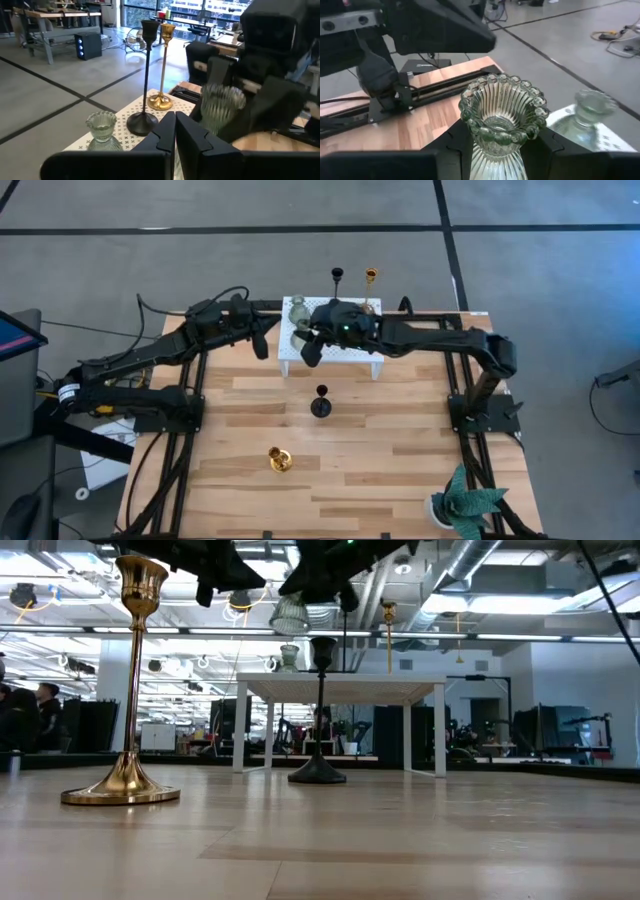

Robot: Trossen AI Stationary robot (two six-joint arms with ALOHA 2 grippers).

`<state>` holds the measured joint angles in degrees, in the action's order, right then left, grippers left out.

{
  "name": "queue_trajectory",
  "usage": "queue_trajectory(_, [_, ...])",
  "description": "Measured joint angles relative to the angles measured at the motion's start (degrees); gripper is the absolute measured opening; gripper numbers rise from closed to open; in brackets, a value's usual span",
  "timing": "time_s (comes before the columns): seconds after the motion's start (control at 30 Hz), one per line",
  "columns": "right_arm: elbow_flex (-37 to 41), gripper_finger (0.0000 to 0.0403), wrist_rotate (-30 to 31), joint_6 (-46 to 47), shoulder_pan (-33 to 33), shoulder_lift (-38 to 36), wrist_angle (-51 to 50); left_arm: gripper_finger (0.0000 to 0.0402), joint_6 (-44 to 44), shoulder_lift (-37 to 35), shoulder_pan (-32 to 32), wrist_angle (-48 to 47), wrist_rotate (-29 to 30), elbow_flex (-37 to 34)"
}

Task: Pick & Place candle stick holders
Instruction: Align the transparent candle holder with the transparent candle holder on the shelf

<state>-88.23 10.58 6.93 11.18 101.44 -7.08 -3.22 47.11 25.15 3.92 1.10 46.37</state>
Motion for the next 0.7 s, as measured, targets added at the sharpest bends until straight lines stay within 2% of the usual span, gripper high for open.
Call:
queue_trajectory(0.27, [-1.7, 0.0113, -1.7, 0.1, 1.7, 5.0, 0.5, 0.0011, 0.0, 0.0, 0.0, 0.0, 0.4, 0.0])
queue_trajectory(0.5, [-1.7, 0.0113, -2.0, 0.1, 2.9, 5.6, 1.2, 0.0011, 0.0, 0.0, 0.0, 0.0, 0.4, 0.0])
queue_trajectory(0.7, [-1.7, 0.0113, -4.8, 1.1, 3.4, 5.8, 1.8, 0.0011, 0.0, 0.0, 0.0, 0.0, 0.4, 0.0])
